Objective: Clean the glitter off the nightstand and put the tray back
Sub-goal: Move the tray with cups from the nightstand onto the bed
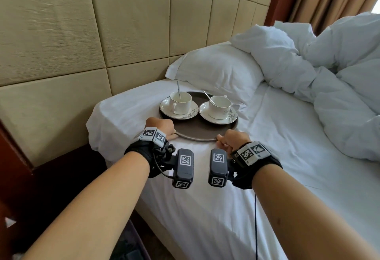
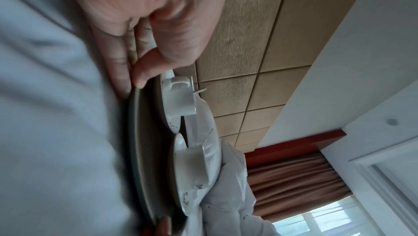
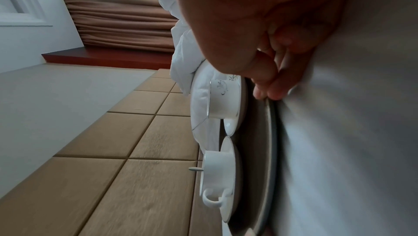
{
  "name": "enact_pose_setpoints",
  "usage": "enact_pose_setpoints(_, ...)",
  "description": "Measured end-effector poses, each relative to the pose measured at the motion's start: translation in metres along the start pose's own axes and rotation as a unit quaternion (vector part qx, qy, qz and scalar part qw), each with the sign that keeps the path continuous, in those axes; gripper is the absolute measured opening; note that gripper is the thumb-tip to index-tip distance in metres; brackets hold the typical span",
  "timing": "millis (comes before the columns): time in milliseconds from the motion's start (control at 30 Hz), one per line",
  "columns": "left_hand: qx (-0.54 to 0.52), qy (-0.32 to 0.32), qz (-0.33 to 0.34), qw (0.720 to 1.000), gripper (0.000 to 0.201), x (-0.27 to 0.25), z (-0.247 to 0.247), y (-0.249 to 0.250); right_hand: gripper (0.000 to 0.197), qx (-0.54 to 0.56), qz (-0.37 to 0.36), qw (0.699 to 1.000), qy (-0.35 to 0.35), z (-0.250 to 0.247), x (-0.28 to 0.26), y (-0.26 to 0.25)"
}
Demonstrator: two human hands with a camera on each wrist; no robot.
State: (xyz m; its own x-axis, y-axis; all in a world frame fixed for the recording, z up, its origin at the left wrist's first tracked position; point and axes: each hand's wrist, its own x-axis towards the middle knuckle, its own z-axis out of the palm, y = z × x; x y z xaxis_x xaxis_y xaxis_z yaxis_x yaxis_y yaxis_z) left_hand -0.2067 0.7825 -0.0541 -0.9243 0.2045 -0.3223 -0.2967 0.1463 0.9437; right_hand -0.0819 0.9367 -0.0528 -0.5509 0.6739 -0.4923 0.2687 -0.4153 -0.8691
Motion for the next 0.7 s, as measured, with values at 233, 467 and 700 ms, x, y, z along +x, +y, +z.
enact_pose_setpoints(233,0.051,-0.021,0.002,0.998,0.051,0.021,0.000,-0.001,0.020,-0.035,-0.034,0.999,0.004,-0.008,0.021,0.013)
enact_pose_setpoints(467,0.094,0.051,0.064,0.992,0.028,-0.007,0.002,-0.017,0.036,-0.123,-0.023,0.991,0.049,-0.011,0.010,0.015)
enact_pose_setpoints(700,0.061,-0.041,0.032,0.997,0.014,-0.017,-0.023,-0.016,0.040,-0.080,-0.031,0.996,0.012,-0.002,0.000,0.010)
